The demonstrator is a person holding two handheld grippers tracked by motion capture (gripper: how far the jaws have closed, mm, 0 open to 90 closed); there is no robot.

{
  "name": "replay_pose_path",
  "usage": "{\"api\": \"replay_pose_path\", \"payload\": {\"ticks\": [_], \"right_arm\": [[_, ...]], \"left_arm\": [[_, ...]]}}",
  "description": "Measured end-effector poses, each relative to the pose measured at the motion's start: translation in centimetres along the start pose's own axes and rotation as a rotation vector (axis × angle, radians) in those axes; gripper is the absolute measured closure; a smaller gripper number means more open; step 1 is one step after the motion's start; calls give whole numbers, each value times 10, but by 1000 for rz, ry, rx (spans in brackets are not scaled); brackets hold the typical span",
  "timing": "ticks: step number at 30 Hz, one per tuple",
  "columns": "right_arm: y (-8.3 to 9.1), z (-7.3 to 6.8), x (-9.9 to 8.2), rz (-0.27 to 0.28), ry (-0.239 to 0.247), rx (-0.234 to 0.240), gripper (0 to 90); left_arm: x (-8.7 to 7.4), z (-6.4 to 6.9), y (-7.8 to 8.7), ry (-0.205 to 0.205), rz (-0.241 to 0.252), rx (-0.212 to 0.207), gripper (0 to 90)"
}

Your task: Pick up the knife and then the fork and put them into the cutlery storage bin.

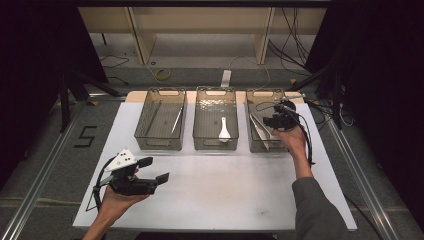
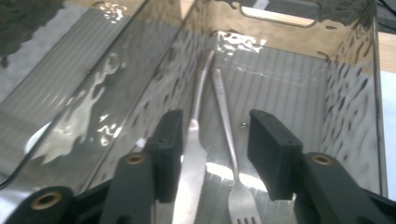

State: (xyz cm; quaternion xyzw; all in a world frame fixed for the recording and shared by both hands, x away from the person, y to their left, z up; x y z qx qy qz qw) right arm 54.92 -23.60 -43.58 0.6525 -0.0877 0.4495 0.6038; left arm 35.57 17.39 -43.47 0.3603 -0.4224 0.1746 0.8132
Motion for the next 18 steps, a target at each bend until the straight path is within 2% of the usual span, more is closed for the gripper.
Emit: {"api": "replay_pose_path", "payload": {"ticks": [3, 10, 18], "right_arm": [[6, -8, -1, 16, 15, 26, 476], [27, -35, -3, 110, 34, 112, 394], [46, -67, -11, 194, 73, 181, 320]], "left_arm": [[1, 0, 2, 11, 16, -9, 158], [1, -1, 1, 24, 18, -13, 158], [1, -1, 1, 35, 23, -23, 157]]}}
Point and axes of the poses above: each handheld gripper's, and its own axes: y roughly backward along the jaws, x roughly out of its top, z roughly to its right, the point moved 5 cm from there along -y, roughly forward along the jaws, and after that the axes turned 13 degrees about y, right-handed, at the moved point
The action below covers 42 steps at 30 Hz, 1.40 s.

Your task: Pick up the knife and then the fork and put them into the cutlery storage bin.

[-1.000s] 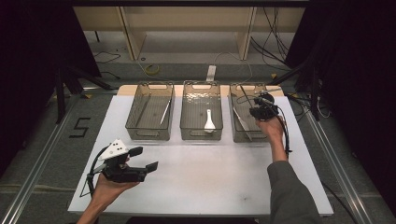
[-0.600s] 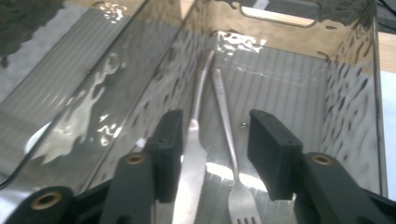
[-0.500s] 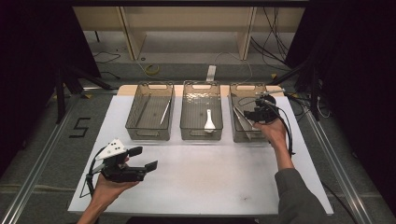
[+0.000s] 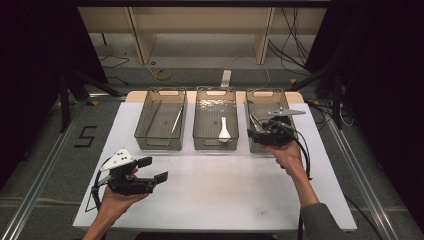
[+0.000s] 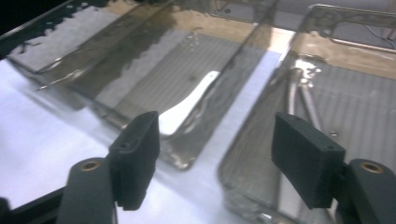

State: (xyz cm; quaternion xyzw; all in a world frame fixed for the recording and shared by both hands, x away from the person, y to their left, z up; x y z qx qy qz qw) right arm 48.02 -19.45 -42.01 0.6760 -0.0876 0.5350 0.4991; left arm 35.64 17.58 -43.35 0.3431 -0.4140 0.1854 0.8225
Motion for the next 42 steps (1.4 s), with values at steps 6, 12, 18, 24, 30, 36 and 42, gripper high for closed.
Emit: {"api": "replay_pose_path", "payload": {"ticks": [6, 12, 18, 24, 30, 36, 42], "right_arm": [[12, -22, -8, 63, -2, 42, 296], [25, -38, -16, 121, 6, 64, 288], [36, -47, -26, 163, 9, 73, 290], [42, -60, -39, 173, 30, 108, 278], [47, -78, -50, 185, 58, 125, 275], [60, -92, -60, 212, 80, 125, 265], [63, -87, -79, 190, 65, 103, 253]], "left_arm": [[0, 0, 1, 7, 3, -9, 157], [0, 0, 2, 17, 9, -13, 156], [-1, -1, 2, 15, -2, -9, 155], [0, -1, 2, 21, 4, -12, 155], [-1, 1, 3, 15, 0, -20, 155], [-1, 2, 3, 15, 0, -32, 155], [-1, 5, 2, 10, 0, -51, 155]]}}
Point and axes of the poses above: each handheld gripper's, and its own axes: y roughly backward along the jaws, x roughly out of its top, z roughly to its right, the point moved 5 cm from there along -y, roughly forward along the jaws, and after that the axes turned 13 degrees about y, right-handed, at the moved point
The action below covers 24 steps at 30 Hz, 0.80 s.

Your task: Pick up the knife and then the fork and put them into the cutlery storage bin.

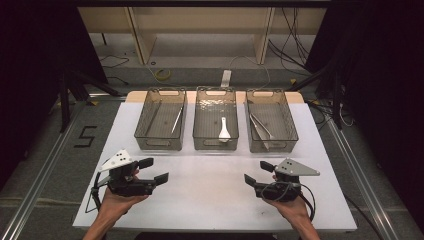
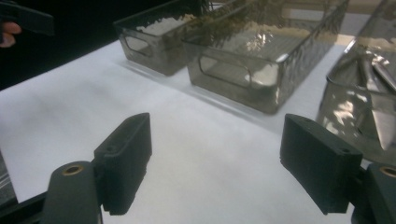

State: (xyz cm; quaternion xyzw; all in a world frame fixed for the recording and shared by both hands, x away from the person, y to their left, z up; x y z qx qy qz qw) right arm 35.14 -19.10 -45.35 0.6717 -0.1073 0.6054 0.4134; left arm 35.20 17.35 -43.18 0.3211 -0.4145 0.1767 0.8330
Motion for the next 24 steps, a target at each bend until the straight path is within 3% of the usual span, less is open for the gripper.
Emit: {"api": "replay_pose_path", "payload": {"ticks": [12, 24], "right_arm": [[17, 3, -8, 8, -13, -32, 223], [19, 4, -7, 11, -22, -41, 218]], "left_arm": [[-4, 5, -2, -9, -24, -23, 155], [-5, 6, -4, -14, -32, -14, 155]]}}
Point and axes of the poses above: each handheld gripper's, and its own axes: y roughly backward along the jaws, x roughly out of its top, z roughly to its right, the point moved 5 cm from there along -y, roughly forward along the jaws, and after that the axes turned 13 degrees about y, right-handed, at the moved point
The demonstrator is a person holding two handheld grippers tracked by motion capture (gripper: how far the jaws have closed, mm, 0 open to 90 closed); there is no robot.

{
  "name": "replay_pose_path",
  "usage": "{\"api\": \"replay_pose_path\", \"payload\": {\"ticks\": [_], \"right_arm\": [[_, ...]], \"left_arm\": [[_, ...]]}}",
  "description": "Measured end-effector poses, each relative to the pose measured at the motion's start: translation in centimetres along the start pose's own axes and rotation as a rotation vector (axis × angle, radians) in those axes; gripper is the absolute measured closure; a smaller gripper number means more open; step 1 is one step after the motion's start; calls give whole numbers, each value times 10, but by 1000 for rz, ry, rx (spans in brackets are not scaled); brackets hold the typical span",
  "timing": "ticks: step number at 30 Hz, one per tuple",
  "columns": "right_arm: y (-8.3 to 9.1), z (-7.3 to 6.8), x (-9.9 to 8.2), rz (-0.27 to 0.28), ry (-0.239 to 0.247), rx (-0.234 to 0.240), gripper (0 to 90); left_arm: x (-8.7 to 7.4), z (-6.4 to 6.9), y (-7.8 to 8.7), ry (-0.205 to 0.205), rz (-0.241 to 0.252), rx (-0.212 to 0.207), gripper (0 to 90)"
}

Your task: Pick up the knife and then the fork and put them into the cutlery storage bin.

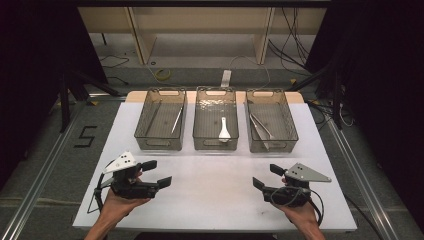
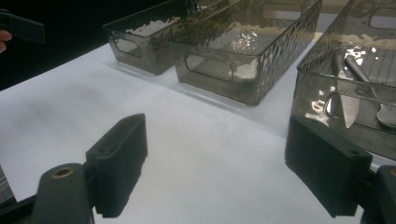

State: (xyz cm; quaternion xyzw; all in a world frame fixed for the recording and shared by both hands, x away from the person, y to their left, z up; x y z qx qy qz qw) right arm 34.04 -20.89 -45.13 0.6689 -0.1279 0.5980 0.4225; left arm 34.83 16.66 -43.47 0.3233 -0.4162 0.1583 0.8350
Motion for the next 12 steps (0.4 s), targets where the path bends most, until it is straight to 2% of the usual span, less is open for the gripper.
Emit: {"api": "replay_pose_path", "payload": {"ticks": [12], "right_arm": [[-2, 0, 0, -17, 8, 1, 196]], "left_arm": [[-1, 0, -1, -12, -14, 11, 155]]}}
Point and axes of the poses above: each handheld gripper's, and its own axes: y roughly backward along the jaws, x roughly out of its top, z roughly to its right, the point moved 5 cm from there along -y, roughly forward along the jaws, and after that the axes turned 13 degrees about y, right-handed, at the moved point
